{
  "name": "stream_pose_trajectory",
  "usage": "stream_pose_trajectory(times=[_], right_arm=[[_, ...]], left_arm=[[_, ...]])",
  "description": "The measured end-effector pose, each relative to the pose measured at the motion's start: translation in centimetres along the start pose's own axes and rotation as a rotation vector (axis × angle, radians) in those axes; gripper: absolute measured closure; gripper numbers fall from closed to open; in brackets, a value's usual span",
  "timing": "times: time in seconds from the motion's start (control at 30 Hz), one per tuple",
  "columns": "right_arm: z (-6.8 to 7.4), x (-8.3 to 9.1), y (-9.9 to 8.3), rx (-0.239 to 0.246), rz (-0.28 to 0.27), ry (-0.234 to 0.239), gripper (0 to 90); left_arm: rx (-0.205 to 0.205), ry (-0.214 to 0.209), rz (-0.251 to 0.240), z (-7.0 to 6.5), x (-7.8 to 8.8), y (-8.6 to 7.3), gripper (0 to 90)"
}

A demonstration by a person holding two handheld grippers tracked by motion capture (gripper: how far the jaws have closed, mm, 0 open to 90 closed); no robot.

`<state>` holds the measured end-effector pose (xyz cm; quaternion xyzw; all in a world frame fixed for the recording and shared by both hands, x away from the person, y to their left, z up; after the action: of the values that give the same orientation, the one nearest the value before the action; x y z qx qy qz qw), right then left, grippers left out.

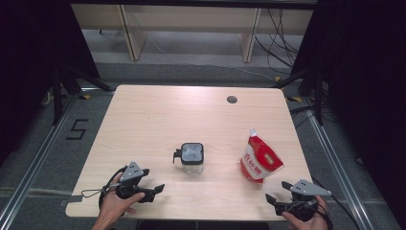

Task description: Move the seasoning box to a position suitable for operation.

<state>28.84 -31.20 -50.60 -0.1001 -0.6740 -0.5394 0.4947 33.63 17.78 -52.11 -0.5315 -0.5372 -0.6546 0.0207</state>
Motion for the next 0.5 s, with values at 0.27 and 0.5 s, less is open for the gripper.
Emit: stream_pose_trajectory(times=[0.27,0.5], right_arm=[[0.43,0.12,0.0,-0.024,0.004,0.001,21.2],[0.33,0.14,0.2,-0.013,-0.019,0.003,21.4]], left_arm=[[-0.048,0.021,-0.003,0.08,0.21,0.31,14.9],[-0.043,0.014,-0.03,0.38,0.15,0.92,15.5]])
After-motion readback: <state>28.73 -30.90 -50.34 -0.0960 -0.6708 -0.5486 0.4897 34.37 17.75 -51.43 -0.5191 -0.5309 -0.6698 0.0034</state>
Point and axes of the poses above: each handheld gripper's, and its own axes: x roughly backward along the jaws, y roughly out of its top, z roughly to its left, the point moved 2 cm from there along -x, roughly forward along the jaws, and after that the axes turned 13 degrees about z, right-handed, at the moved point
